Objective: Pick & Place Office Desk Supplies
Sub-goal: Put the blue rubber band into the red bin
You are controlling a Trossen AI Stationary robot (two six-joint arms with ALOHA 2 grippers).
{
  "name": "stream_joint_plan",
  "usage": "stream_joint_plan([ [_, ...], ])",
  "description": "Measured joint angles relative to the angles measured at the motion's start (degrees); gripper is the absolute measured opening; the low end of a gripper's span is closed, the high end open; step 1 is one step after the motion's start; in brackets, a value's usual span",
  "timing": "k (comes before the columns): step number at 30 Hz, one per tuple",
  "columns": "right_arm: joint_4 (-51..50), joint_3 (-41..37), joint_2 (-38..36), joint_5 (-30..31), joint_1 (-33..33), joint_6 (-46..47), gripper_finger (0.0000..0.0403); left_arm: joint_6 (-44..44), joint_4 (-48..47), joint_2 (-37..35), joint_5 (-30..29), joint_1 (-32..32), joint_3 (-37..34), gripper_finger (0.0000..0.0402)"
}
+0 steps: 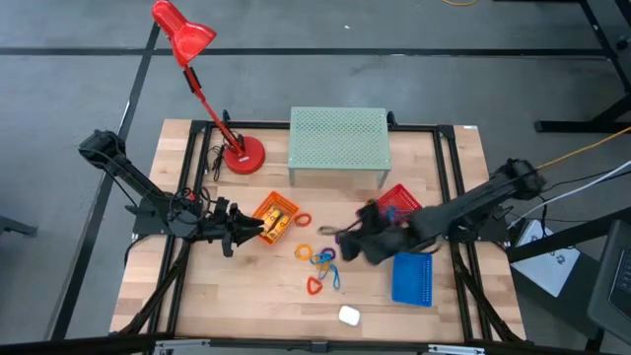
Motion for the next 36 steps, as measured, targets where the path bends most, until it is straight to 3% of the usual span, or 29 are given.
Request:
stream_joint_plan([
  [8,-7.1,17.2,20.1,-11.8,0.2,5.2,0.0162,0.0,0.0,0.0,2.8,0.0,0.0,0.0152],
  [14,-13.1,24.9,28.8,-18.2,0.6,6.9,0.0162,0.0,-0.2,0.0,4.6,-0.1,0.0,0.0152],
  [23,-22.7,26.0,30.1,-18.4,1.2,12.2,0.0162,0.0,-0.6,0.0,6.0,-0.1,0.0,0.0152],
  [36,-21.2,25.7,31.5,-17.8,1.2,11.5,0.0162,0.0,-1.1,0.0,6.1,-0.1,0.0,0.0152],
])
